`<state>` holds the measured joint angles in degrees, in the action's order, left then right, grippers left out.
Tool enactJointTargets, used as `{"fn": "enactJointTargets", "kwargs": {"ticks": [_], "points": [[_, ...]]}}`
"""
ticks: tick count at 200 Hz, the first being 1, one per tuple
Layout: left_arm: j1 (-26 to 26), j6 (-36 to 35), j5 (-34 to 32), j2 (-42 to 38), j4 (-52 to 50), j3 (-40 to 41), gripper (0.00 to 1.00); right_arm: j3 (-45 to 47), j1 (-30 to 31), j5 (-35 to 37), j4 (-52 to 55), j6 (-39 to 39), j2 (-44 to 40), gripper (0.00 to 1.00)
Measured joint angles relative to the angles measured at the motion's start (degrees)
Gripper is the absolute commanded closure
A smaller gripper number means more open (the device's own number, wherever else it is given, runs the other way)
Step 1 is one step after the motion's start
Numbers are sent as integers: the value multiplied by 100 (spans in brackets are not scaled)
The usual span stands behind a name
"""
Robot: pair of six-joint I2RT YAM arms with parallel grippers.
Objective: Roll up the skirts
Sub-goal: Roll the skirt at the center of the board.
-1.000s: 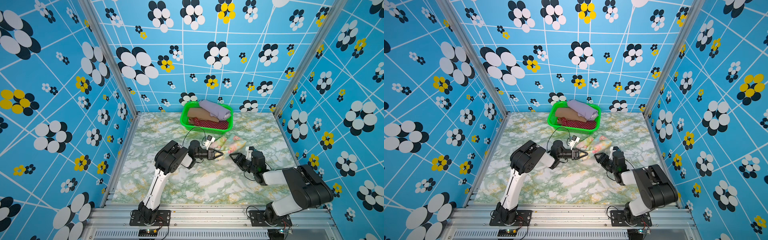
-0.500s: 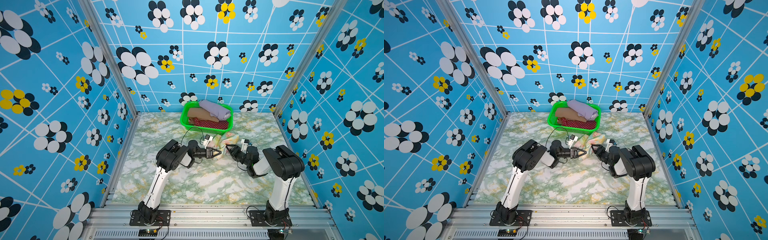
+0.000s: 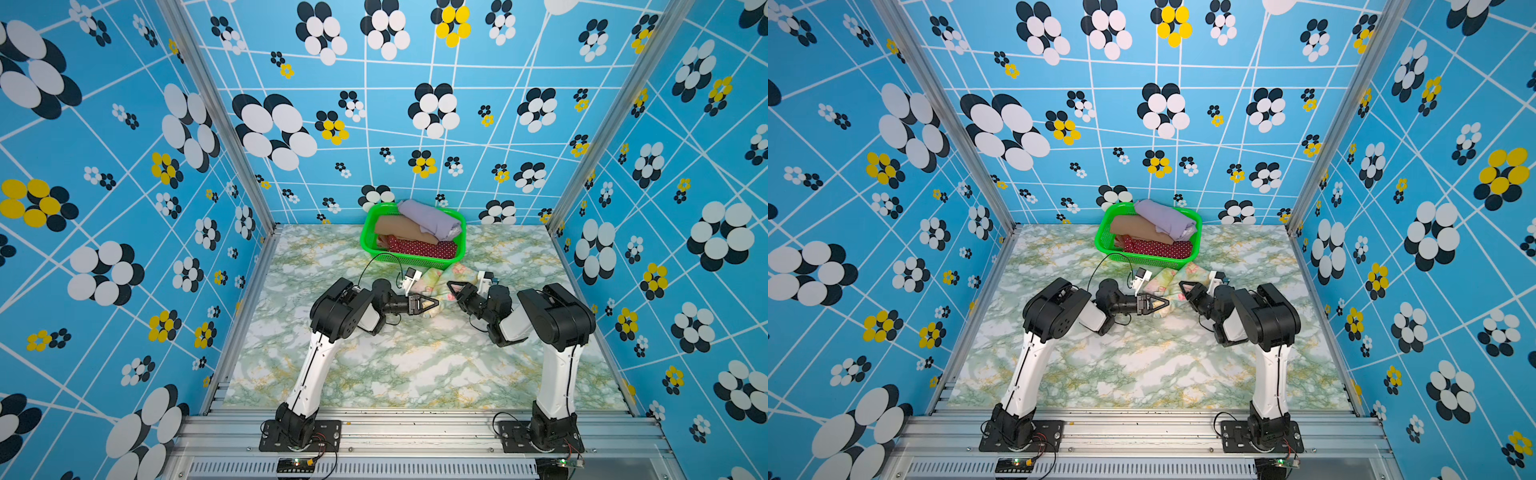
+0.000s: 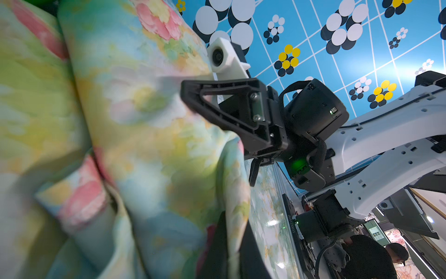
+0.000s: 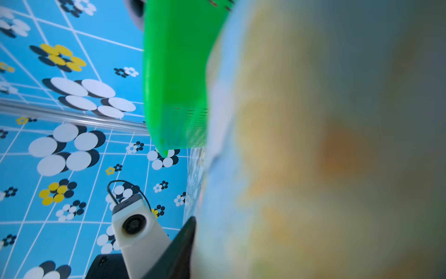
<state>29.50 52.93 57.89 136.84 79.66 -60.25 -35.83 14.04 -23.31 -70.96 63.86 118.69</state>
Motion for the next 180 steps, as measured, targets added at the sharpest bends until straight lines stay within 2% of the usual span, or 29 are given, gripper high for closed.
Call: {"fn": "enactJointTargets", "kwargs": {"ticks": [7,13,19,22,23,24,26,28,50,77,100,120,143,163,180], "points": [[-17,0,-2,-7,17,26,100,-20,11,20,179,-33,-59,100],[-28,-2,-2,-28,15,57,88,-26,35,26,337,-55,-118,100],[-31,-39,2,-61,9,101,63,-28,66,35,501,-101,-184,100],[-31,-37,-4,-83,4,131,37,-28,76,44,601,-125,-221,100],[-31,-39,-7,-87,0,140,20,-28,81,46,623,-133,-229,100],[-31,-50,-4,-105,-11,160,11,-28,85,50,671,-149,-249,100],[-33,-79,-4,-127,-24,186,2,-26,90,57,719,-153,-273,100],[-35,-92,-20,-146,-39,219,0,-24,92,72,800,-184,-306,100],[-50,-616,-208,-772,-643,798,0,22,79,162,1491,-321,-649,100],[245,-2181,-968,-2441,-2297,1443,0,76,76,208,2382,-457,-1180,100],[1119,-4183,-2437,-4164,-3462,1740,0,131,76,269,3248,-570,-1727,100],[2159,-5904,-3838,-5071,-3654,2076,0,247,76,343,3897,-625,-2205,100],[3047,-7606,-5136,-5130,-3595,2527,0,393,76,376,4457,-627,-2643,100],[3661,-8865,-6216,-4566,-3331,2846,0,540,76,391,4813,-625,-2979,100],[4046,-9654,-6881,-3912,-2944,2929,1,625,76,393,5069,-627,-3230,100]]}}
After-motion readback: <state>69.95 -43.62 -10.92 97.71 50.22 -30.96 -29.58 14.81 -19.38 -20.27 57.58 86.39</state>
